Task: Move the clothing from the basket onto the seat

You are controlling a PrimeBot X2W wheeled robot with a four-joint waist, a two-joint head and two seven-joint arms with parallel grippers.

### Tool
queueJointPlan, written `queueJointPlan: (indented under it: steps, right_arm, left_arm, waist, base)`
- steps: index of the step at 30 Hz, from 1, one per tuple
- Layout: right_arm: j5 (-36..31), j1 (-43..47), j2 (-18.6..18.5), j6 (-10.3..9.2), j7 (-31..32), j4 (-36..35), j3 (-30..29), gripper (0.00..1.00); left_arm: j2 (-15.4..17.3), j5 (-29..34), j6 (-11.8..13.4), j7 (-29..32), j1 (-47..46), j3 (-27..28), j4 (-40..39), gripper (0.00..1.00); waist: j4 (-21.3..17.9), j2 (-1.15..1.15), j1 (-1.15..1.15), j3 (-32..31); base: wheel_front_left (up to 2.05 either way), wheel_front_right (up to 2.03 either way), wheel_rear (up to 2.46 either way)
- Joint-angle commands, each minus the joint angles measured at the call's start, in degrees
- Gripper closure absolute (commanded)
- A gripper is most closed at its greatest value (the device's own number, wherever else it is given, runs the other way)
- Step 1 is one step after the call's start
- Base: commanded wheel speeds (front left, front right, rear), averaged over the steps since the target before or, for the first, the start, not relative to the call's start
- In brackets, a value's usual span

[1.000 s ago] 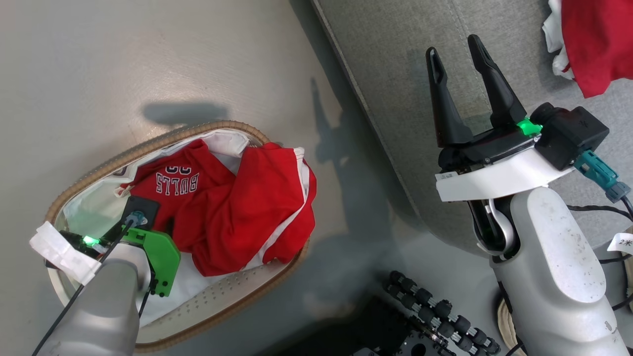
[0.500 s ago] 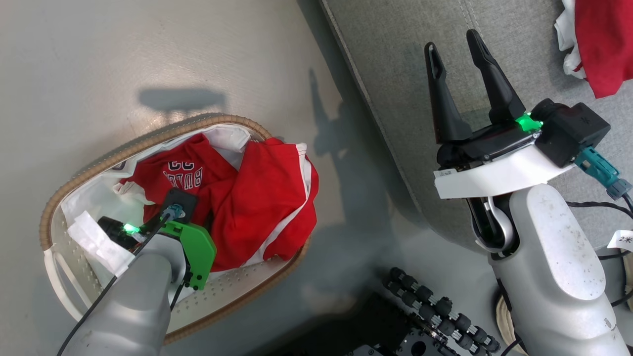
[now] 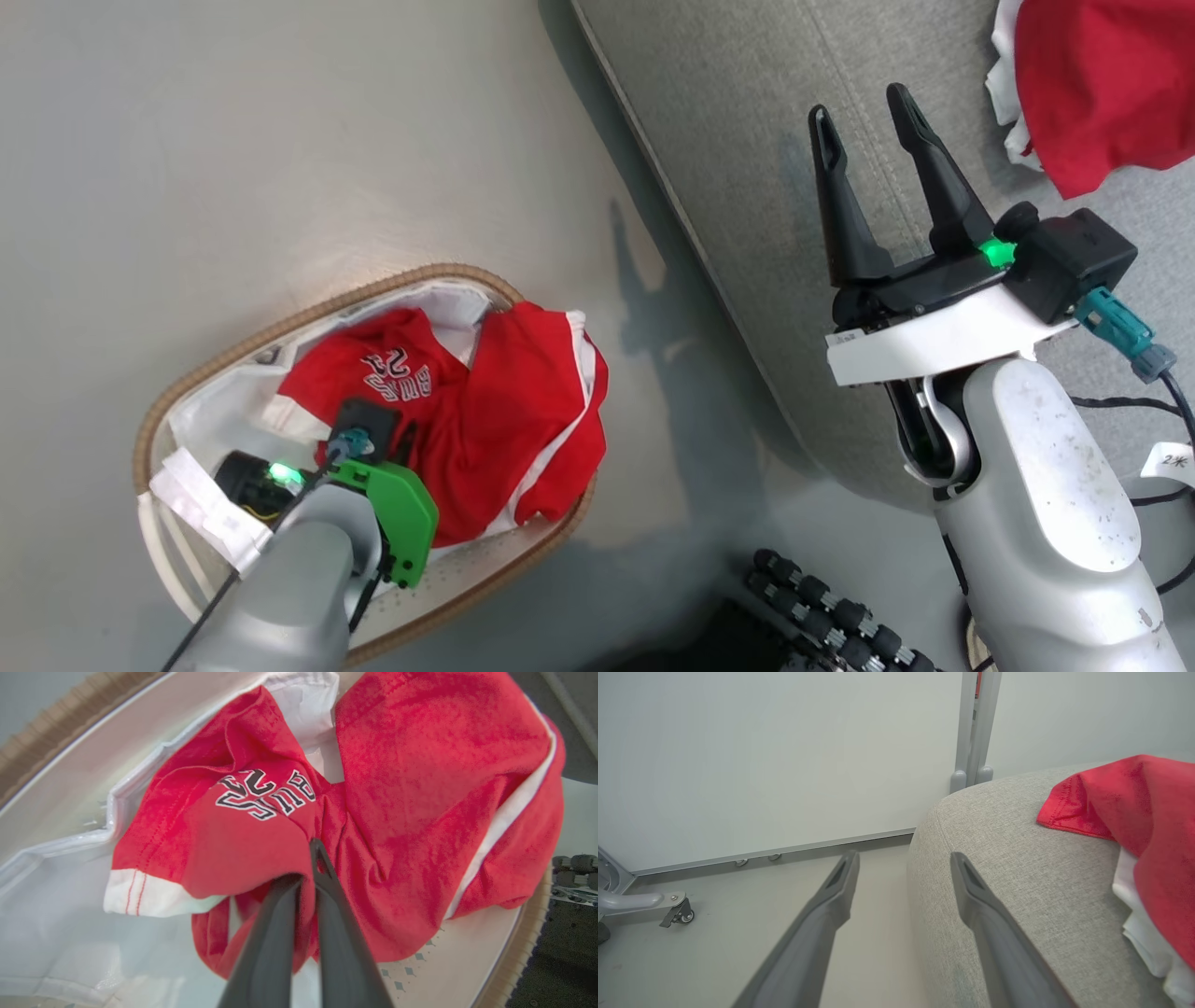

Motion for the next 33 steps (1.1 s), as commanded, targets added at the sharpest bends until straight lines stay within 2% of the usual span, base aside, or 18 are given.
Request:
queueJointPlan:
  steps: [1,12,21,33]
  right_arm:
    - [-0.6,1.3,-0.1,-0.06,-0.1,0.6,-0.4,0.00]
    - [-4.4,7.6,-0.2,-0.06,-0.1,4.3,-2.6,0.00]
    - [-5.5,13.6,-0.2,-0.06,-0.1,5.9,-4.2,0.00]
    - [-6.0,19.0,-0.2,-0.06,-0.1,7.5,-3.6,0.00]
  left_arm:
    - [-0.2,-0.9,-0.3,-0.7,1.4,-0.6,-0.5,1.00]
    - [-2.6,-6.9,-0.3,-2.8,8.1,-2.6,-5.9,1.00]
    - [-1.7,-5.7,-0.3,-2.6,14.9,2.8,-16.1,1.00]
    - [-2.8,-0.3,-0.2,-2.6,19.3,11.4,-30.6,1.00]
  waist:
    - [2.4,0.00,0.00,-5.2]
    - [9.0,0.00,0.00,-19.2]
    - [13.4,0.00,0.00,-27.6]
    - [15.5,0.00,0.00,-35.2]
  base:
    - [0.00,0.00,0.00]
    - [0.00,0.00,0.00]
    - [0.00,0.00,0.00]
    - [0.00,0.00,0.00]
